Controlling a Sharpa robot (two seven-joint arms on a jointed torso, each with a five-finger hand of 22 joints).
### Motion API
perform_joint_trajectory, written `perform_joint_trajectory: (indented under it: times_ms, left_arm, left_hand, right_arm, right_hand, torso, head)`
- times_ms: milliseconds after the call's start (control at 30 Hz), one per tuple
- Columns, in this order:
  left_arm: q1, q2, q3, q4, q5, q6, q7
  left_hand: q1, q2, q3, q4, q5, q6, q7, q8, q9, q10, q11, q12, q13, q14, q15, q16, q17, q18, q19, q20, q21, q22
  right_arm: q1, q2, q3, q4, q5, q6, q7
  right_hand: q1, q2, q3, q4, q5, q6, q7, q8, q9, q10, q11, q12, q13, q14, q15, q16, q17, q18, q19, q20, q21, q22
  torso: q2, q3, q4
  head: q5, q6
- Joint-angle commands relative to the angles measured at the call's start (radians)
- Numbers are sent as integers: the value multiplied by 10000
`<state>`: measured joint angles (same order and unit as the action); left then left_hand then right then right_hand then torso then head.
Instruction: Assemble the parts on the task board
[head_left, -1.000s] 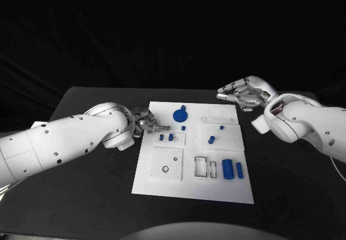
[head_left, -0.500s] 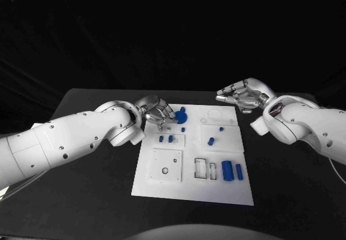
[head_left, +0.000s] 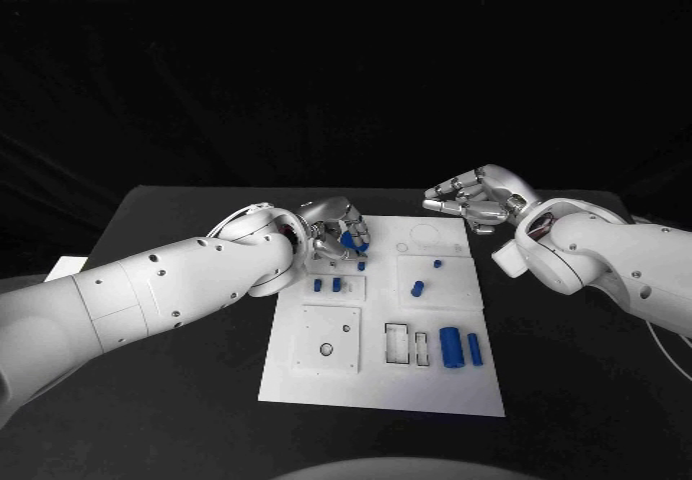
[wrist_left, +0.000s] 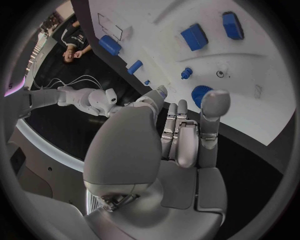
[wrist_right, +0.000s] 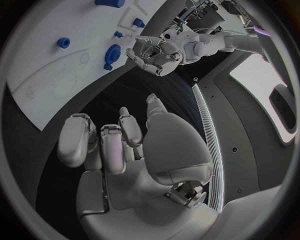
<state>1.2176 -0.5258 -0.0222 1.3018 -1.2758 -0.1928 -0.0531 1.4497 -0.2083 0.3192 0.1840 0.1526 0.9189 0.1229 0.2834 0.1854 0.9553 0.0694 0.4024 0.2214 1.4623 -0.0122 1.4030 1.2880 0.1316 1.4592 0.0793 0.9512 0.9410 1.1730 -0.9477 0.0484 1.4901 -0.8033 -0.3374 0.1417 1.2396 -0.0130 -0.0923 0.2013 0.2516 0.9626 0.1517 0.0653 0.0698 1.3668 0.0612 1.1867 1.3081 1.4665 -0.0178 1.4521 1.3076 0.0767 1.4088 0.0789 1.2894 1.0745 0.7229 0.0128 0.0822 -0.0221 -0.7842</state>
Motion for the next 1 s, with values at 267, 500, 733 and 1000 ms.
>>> perform_joint_trajectory:
  times_ms: [267, 500, 733, 1000]
  left_arm:
    - [-4, 391, -31, -422, -1765, 1375, -883]
    - [-14, 612, -102, -654, -1963, 1661, -1050]
    - [-30, 757, -138, -789, -2030, 1641, -1017]
    - [-44, 861, -148, -809, -2041, 1449, -900]
  left_hand:
    - [-55, -76, -127, -81, -36, 383, -66, -204, -254, 353, -78, -147, -355, 552, -175, 287, 265, -301, 315, -116, 1366, 1345]
    - [-48, -74, -139, -110, -35, 436, -66, -254, -304, 368, -79, -219, -438, 544, -203, 233, 146, -247, 293, -143, 1154, 1126]
    - [-25, -12, -107, -134, -24, 522, -65, -293, -349, 434, -86, -288, -521, 555, -194, 233, 129, -245, 299, -150, 1135, 1110]
    - [105, 147, 134, -224, -10, 738, -104, -386, -440, 754, -128, -434, -700, 583, -219, 276, 153, -253, 317, -168, 1201, 1193]
  right_arm:
    - [-18, 40, 1, -3, 19, 123, 101]
    - [-19, 54, 1, 1, 20, 85, 112]
    - [-19, 56, 1, 11, 20, 68, 116]
    - [-19, 60, 1, 21, 20, 79, 113]
  right_hand:
    - [-34, 41, -43, -6, 21, -11, -22, 50, 13, -83, 6, -19, 72, 651, -8, -35, 991, 179, -53, 15, -41, -4]
    - [-34, 41, -43, -6, 21, -11, -22, 50, 13, -83, 6, -19, 72, 651, -8, -35, 991, 179, -53, 15, -41, -4]
    - [-34, 41, -43, -6, 21, -11, -22, 50, 13, -83, 6, -19, 72, 651, -8, -35, 991, 179, -53, 15, -41, -4]
    - [-34, 41, -43, -6, 21, -11, -22, 50, 13, -83, 6, -19, 72, 651, -8, -35, 991, 179, -53, 15, -41, -4]
  torso:
    - [2, 4, 2]
    - [9, 0, -5]
    - [6, 8, 5]
    - [-5, 10, 10]
  head:
    - [-25, -3]
    - [-38, -43]
    - [-63, -60]
    - [-82, -81]
